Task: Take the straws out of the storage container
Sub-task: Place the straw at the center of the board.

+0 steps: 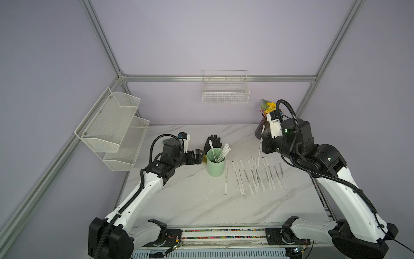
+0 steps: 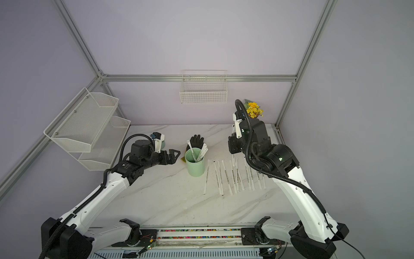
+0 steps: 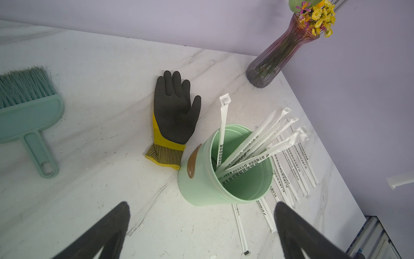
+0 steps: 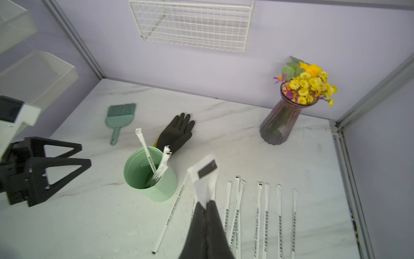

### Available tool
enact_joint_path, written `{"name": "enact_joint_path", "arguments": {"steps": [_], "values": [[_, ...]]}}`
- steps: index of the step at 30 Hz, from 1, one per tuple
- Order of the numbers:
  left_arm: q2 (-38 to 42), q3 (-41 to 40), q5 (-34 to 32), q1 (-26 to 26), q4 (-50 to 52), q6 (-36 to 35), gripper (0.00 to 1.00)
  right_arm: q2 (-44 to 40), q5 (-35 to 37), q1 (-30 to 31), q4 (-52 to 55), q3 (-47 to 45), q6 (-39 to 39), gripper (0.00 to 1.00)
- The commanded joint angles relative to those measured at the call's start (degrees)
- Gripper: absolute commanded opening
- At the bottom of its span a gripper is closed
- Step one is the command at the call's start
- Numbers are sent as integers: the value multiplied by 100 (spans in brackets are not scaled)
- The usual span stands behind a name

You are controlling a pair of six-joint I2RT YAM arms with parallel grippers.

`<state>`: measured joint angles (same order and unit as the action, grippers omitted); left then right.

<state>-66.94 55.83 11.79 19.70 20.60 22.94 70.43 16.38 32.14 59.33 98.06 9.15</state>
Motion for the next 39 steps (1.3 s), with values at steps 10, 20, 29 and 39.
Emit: {"name": "enact_joint_path", "arguments": {"steps": [10,20,29,39], "values": [[-87,226,-7,16,-100,-167,100,965,-57,-1418,1149,-261,186,0],[-171,242,1,16,-108,-201,100,2132,12,-2625,1397,-241,-98,0],[-197,224,73,17,-96,-228,100,3307,550,-3239,1388,-203,-177,0],[-188,258,100,23,-15,-259,100,4585,767,-3605,1362,232,-177,0]]}}
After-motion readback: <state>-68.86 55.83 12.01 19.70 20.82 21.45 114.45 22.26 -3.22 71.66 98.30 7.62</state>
